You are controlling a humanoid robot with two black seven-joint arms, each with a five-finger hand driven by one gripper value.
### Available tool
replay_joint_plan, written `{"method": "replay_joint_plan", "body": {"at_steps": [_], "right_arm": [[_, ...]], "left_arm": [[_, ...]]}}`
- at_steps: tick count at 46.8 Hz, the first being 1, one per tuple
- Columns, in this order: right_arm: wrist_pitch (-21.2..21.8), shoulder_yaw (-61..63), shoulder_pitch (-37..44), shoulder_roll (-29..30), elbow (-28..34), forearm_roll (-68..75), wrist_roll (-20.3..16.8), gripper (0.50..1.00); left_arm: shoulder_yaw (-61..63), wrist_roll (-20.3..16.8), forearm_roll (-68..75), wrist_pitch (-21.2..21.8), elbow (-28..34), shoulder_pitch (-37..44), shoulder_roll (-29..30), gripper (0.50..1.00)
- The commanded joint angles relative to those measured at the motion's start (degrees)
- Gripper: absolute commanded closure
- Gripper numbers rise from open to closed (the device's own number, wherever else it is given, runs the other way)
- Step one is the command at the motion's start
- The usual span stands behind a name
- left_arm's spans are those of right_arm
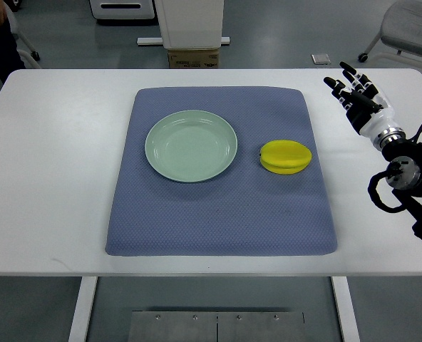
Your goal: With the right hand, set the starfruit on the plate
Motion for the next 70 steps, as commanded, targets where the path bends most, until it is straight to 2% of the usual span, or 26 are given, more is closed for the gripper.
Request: {"method": "replay_joint_plan", "body": {"at_steps": [1, 70], "right_arm": [[-0.01, 0.00, -0.07, -0.09, 0.01, 0.05, 0.00, 0.500], [-0.54, 0.17, 0.55, -1.05, 0.80, 0.23, -0.26, 0.500]], "left_arm": [[-0.08, -0.17, 0.00, 0.07, 0.09, 0.13, 0.00, 0.500], [-0.08, -0.18, 0.00, -0.01, 0.09, 0.13, 0.00, 0.500]]}}
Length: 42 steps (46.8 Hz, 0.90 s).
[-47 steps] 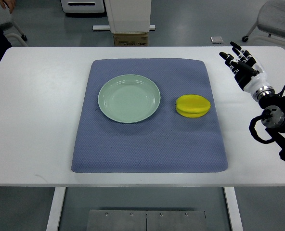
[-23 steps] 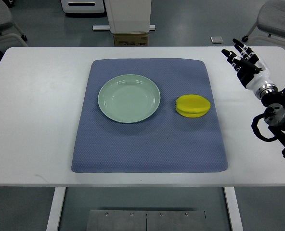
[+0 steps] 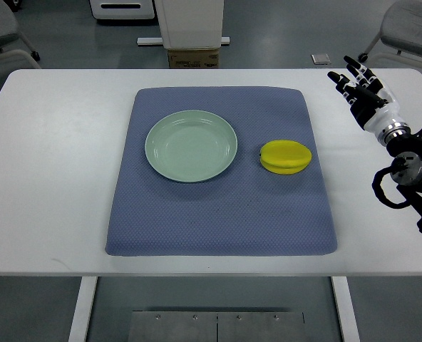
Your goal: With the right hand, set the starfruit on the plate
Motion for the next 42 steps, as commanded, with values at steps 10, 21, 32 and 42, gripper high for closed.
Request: {"method": "replay_joint_plan", "body": {"at_steps": [10, 21, 32, 42], "right_arm": [[0.86, 0.96, 0.35, 0.31, -0.02, 0.43, 0.54, 0.500], [0.86, 0.96, 2.02, 0.31, -0.99, 0.17, 1.24, 0.500], [0.94, 0.96, 2.11, 0.31, -0.82, -0.10, 6.07, 0.500], [1.03, 0.87, 1.49, 0.40, -1.69, -0.10, 8.44, 0.500]], "left_arm": [[-0.01, 0.00, 0.00, -0.01, 0.01, 0.00, 0.00, 0.500], [-0.01, 0.00, 0.00, -0.01, 0.01, 0.00, 0.00, 0.500], [-0.01, 0.00, 0.00, -0.01, 0.01, 0.00, 0.00, 0.500], [-0.01, 0.00, 0.00, -0.01, 0.01, 0.00, 0.00, 0.500]]}}
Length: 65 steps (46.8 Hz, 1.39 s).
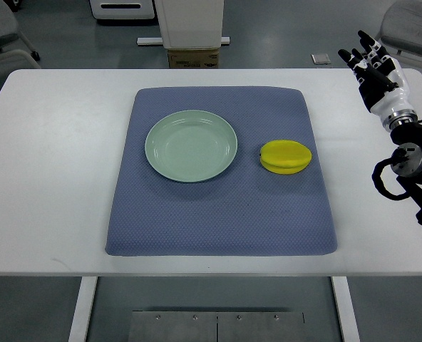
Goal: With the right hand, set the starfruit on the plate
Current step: 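Reach the right hand over the yellow starfruit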
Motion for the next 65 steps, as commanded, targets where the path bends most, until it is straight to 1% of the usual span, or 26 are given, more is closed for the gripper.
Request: {"method": "replay_joint_plan", "body": {"at_steps": [1, 6, 8, 16, 22, 25, 32, 35, 38, 41, 44, 51, 58, 65], "right_arm": [[0.16, -0.48, -0.29, 0.01, -0.79, -0.16, 1.47, 0.500], [1.92, -1.44, -0.29, 0.01, -1.59, -0.25, 4.99, 0.500], [2.01, -2.41, -0.11, 0.01, -1.41, -0.34, 5.61, 0.500], [2.53, -6.63, 0.68, -0.61, 0.26, -1.21, 5.70, 0.500], [3.24, -11.20, 2.78, -1.13, 0.17, -8.41, 5.79, 0.500], [3.59, -12.43, 3.32, -2.71, 0.43, -11.32, 5.79, 0.502], [7.01, -14.98, 5.07, -5.61, 0.96, -13.70, 5.79, 0.507], [7.63, -18.13, 6.48, -6.67, 1.40, -15.28, 5.79, 0.507], [7.63, -22.09, 7.79, -8.07, 2.19, -17.38, 5.87, 0.509], [7.63, -25.69, 9.29, -9.39, 3.59, -18.88, 6.75, 0.511], [7.63, -29.03, 10.43, -10.88, 5.79, -19.94, 7.54, 0.511], [7.28, -36.07, 12.98, -14.40, 10.71, -23.54, 7.72, 0.513], [6.84, -37.22, 13.16, -14.58, 11.60, -28.63, 7.81, 0.519], [3.51, -39.94, 13.07, -13.88, 11.77, -33.38, 7.81, 0.553]], "left_arm": [[-0.02, 0.00, 0.00, 0.00, -0.01, 0.01, 0.00, 0.500], [-0.02, 0.00, 0.00, 0.00, -0.01, 0.01, 0.00, 0.500], [-0.02, 0.00, 0.00, 0.00, -0.01, 0.01, 0.00, 0.500], [-0.02, 0.00, 0.00, 0.00, -0.01, 0.01, 0.00, 0.500], [-0.02, 0.00, 0.00, 0.00, -0.01, 0.01, 0.00, 0.500], [0.07, 0.00, 0.00, 0.00, -0.01, 0.01, 0.00, 0.500], [-0.02, 0.00, 0.00, 0.00, -0.01, 0.01, 0.00, 0.500], [-0.02, 0.00, 0.00, 0.00, -0.01, 0.01, 0.00, 0.500], [-0.02, 0.00, 0.00, 0.00, -0.01, 0.01, 0.00, 0.500], [-0.02, 0.00, 0.00, 0.00, -0.01, 0.01, 0.00, 0.500], [0.07, 0.00, 0.00, 0.00, -0.01, 0.01, 0.00, 0.500], [-0.02, 0.00, 0.00, 0.00, -0.01, 0.01, 0.00, 0.500], [-0.02, 0.00, 0.00, 0.00, -0.01, 0.01, 0.00, 0.500], [-0.02, 0.00, 0.00, 0.00, -0.01, 0.01, 0.00, 0.500]]}}
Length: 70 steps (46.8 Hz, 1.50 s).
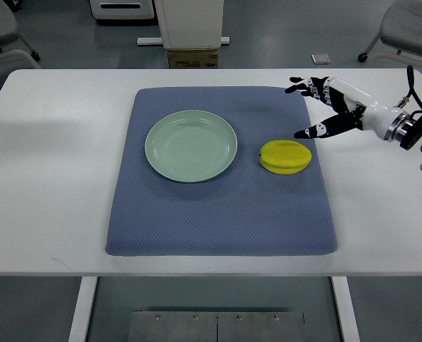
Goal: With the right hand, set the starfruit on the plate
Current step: 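Reach the right hand over the yellow starfruit, then close the right hand fingers around the yellow starfruit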
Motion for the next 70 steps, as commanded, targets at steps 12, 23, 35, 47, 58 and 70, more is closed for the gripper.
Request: {"method": "replay_joint_plan", "body": {"at_steps": [12, 23, 35, 47, 58, 70], "right_arm": [[-7.66, -10.10, 1.76, 0.49, 3.96, -2.13, 0.69, 0.551], [-10.29, -11.34, 1.68, 1.37, 4.41, -2.04, 0.25, 0.546], [-14.08, -12.22, 1.06, 3.92, 3.70, -1.86, -0.98, 0.546], [-14.25, -13.36, 0.53, 5.15, 0.98, -1.86, -1.60, 0.546], [-15.31, -14.24, 0.45, 5.24, 0.54, -1.77, -1.60, 0.551], [-15.31, -14.32, -0.26, 5.24, 0.54, -1.60, -1.69, 0.588]], "left_arm": [[-0.02, 0.00, 0.00, -0.01, 0.00, -0.01, 0.00, 0.500], [-0.02, 0.00, 0.00, -0.01, 0.00, -0.01, 0.00, 0.500], [-0.02, 0.00, 0.00, -0.01, 0.00, -0.01, 0.00, 0.500], [-0.02, 0.00, 0.00, -0.01, 0.00, -0.01, 0.00, 0.500], [-0.02, 0.00, 0.00, -0.01, 0.00, -0.01, 0.00, 0.500], [-0.02, 0.00, 0.00, -0.01, 0.00, -0.01, 0.00, 0.500]]}}
